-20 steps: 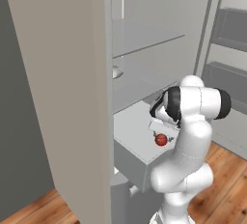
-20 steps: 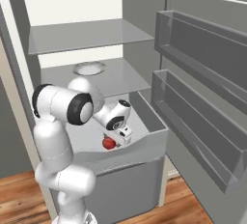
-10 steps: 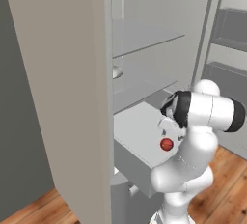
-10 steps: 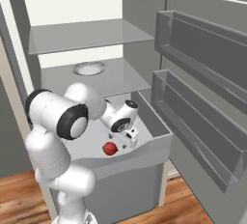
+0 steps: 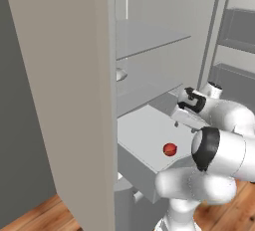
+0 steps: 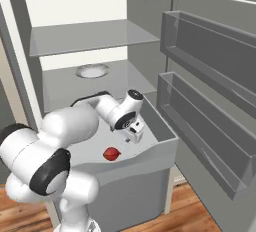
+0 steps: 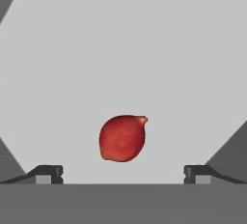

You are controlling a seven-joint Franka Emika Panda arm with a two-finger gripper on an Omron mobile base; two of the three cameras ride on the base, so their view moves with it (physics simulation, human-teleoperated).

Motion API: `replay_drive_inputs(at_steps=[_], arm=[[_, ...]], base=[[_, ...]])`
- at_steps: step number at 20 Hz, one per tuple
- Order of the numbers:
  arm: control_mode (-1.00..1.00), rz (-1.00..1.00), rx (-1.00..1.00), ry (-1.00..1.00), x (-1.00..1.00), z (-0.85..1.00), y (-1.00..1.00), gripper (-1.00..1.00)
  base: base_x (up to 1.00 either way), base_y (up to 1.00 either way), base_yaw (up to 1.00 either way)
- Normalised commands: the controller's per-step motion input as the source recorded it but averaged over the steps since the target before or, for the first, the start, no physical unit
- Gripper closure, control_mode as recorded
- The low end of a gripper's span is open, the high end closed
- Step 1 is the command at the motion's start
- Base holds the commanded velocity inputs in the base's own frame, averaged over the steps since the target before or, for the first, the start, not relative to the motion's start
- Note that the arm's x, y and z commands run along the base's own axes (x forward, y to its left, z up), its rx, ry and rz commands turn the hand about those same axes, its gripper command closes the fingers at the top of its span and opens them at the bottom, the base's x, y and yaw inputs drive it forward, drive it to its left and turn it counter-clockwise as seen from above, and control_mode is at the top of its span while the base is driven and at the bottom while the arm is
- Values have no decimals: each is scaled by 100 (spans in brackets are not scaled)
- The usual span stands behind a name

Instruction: Place the onion and lemon inside the fridge drawer. Close the drawer after placing the vegetables.

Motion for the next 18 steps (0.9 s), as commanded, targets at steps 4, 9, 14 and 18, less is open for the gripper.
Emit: replay_drive_inputs(at_steps=[4, 9, 14, 18], arm=[[-100, 0, -1, -18, -80, 71, 2, -100], [-100, 0, -8, -7, -58, 59, 44, -100], [-100, 0, -14, 0, -25, 55, 57, -100], [-100, 0, -9, 0, -6, 22, 27, -100]], base=[[0, 0, 0], [0, 0, 0], [0, 0, 0], [0, 0, 0]])
